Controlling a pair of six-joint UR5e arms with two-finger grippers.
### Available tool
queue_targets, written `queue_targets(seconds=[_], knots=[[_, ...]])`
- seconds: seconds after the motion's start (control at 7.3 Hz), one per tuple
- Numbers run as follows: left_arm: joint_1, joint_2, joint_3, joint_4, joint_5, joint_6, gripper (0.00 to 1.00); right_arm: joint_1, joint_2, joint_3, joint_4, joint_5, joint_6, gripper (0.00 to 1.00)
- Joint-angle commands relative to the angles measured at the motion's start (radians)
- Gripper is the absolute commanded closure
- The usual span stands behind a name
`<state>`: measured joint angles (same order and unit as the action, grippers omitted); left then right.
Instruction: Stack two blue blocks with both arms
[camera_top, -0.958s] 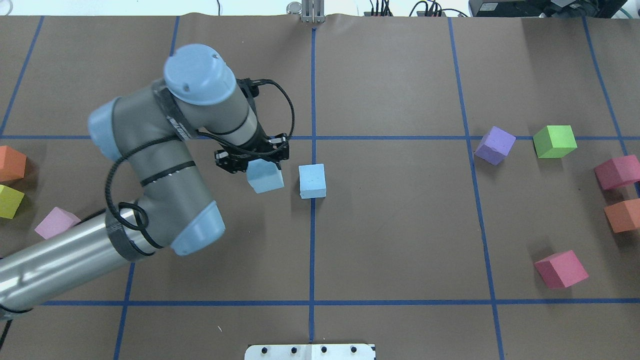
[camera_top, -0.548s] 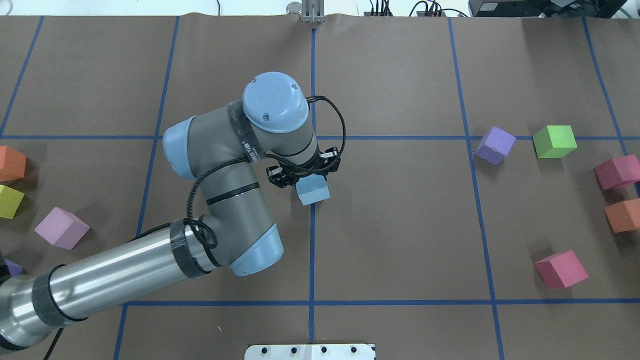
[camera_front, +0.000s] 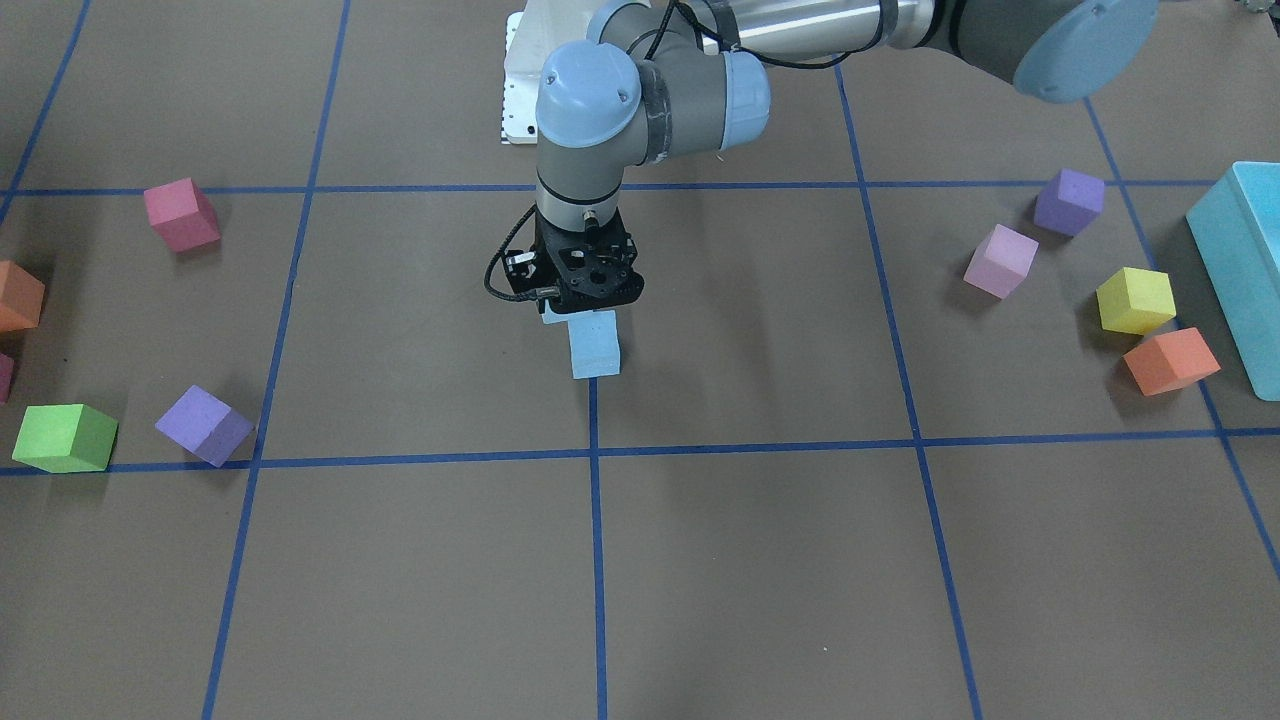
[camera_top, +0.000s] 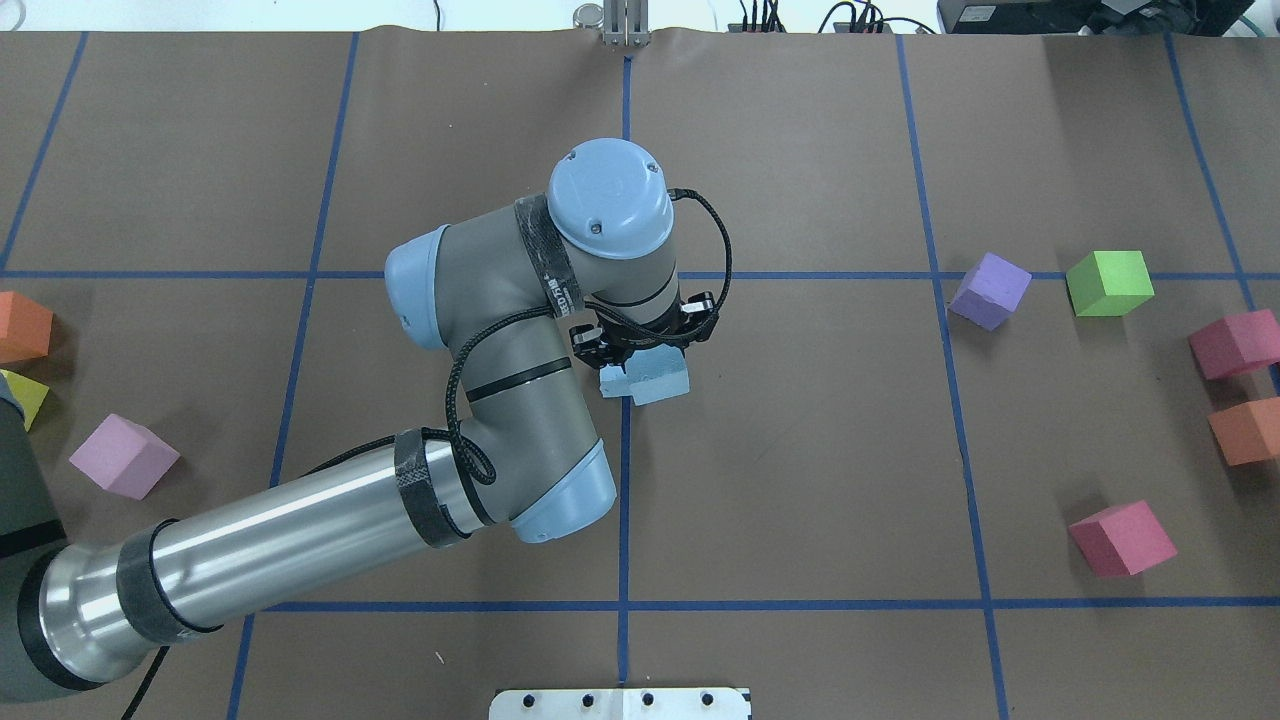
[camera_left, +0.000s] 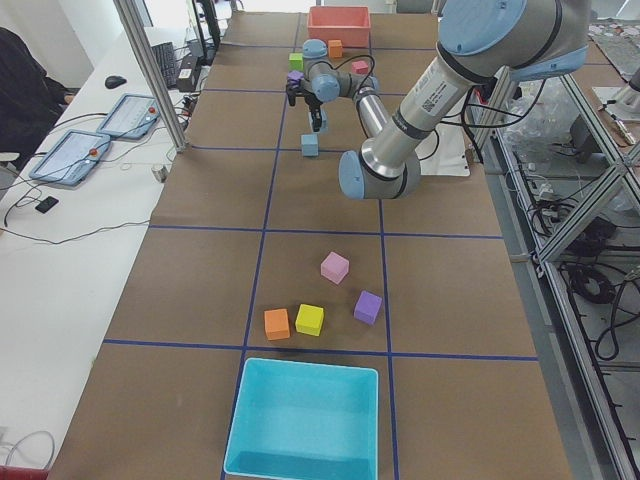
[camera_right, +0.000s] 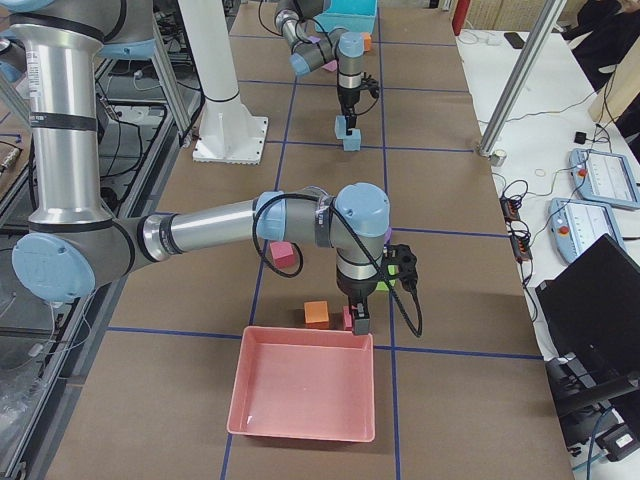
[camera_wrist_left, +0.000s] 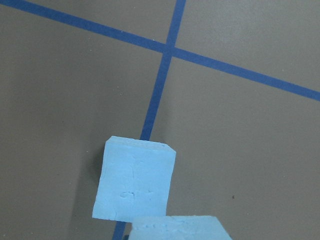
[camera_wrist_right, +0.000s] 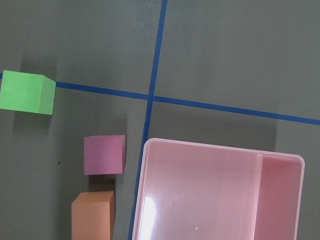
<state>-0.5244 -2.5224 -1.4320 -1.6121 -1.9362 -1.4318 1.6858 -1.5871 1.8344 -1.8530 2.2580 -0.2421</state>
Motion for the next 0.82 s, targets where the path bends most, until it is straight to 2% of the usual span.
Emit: queue_targets(seconds=[0.0, 0.68], knots=[[-0.005, 0.013, 0.002, 0.015, 0.006, 0.077, 0.47, 0.000, -0.001, -0.001, -0.002, 0.000, 0.000, 0.00], [-0.029, 0.011, 0.016, 0.011, 0.020, 0.132, 0.47, 0.000, -0.007, 0.000, 0.000, -0.002, 0.001, 0.00]])
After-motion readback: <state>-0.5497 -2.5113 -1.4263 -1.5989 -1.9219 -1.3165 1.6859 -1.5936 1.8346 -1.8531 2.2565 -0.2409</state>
